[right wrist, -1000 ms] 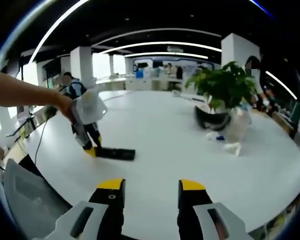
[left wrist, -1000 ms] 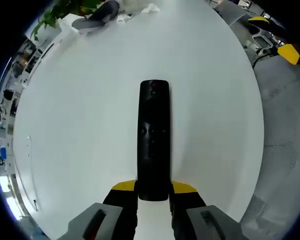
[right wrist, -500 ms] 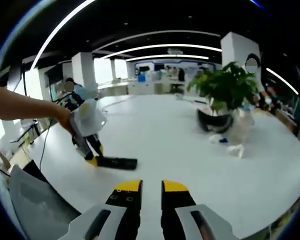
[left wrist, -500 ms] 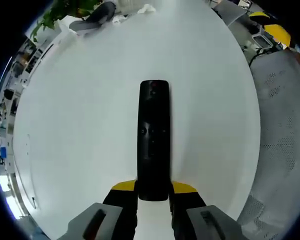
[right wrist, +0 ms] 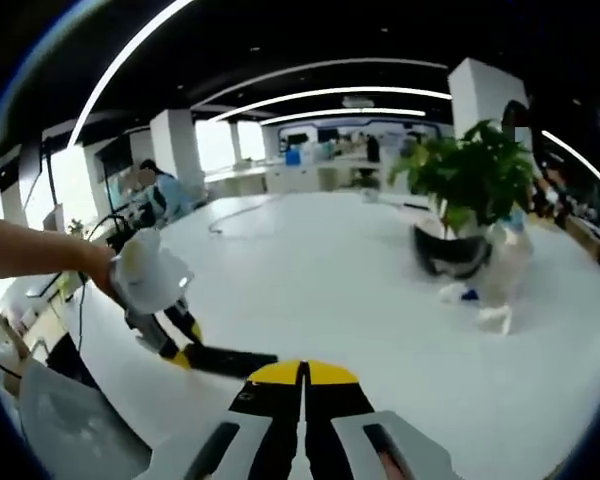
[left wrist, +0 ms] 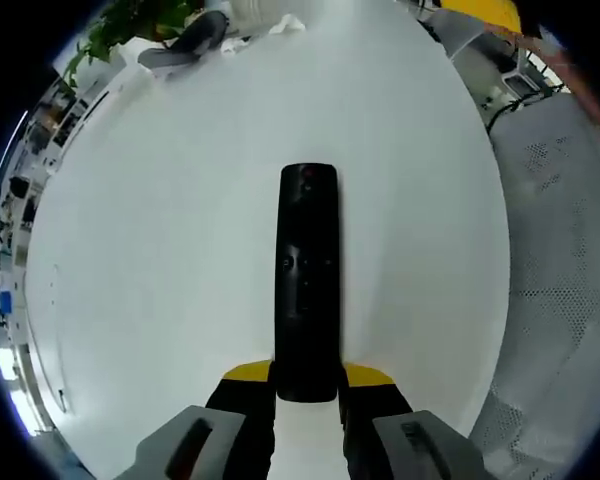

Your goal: Press the specified remote control buttons in sequence, fully releasing each button before pressing the next.

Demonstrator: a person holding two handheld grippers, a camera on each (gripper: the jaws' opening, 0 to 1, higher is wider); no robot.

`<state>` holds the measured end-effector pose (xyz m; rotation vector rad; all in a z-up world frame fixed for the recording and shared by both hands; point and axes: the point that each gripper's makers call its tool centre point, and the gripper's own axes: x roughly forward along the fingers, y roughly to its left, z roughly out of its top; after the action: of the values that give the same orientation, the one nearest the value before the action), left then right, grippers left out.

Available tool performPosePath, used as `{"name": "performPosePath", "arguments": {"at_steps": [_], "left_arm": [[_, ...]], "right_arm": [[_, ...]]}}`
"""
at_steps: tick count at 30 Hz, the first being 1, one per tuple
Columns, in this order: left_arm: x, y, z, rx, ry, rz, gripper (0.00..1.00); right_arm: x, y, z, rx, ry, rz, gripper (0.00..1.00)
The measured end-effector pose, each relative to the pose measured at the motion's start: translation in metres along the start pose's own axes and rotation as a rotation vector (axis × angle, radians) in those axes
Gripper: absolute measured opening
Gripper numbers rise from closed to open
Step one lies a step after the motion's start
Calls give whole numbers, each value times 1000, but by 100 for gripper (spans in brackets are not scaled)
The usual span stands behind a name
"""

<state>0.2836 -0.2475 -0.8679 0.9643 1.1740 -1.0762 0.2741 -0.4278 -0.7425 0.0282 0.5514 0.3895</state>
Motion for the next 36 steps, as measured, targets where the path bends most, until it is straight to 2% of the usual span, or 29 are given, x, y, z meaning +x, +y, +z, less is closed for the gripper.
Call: {"name": "performPosePath", "arguments": {"at_steps": [3,8,11,13,15,19,23,29,36], "left_arm": [[0,-3,0,-1,2,0,23],[-1,-12,-1,9,5,0,23],[-1,-16,-2,10,-2,1,23],[-1,-18,-2,10,-8,0,23],[-2,-20,-2,2,-12,1,23],[-2,-27,-2,8,-17,3,23],[-2,-30,-1,9,-26,4,23],[-2,-36,-1,18,-26,3,23],[-2,-52,-1,37,-22,3,23]], "right_arm": [[9,-1,-8,21,19,14,0],[15,-8,-34,2,100,-20,0],[16,-5,-27,4,80,-4,0],[18,-3,-34,-20,120,-1,0],[19,5,-33,-28,112,23,0],[24,14,-43,-53,166,58,0],[25,19,-46,-65,177,83,0],[24,19,-47,-27,188,100,0],[24,19,-49,4,196,105,0]]}}
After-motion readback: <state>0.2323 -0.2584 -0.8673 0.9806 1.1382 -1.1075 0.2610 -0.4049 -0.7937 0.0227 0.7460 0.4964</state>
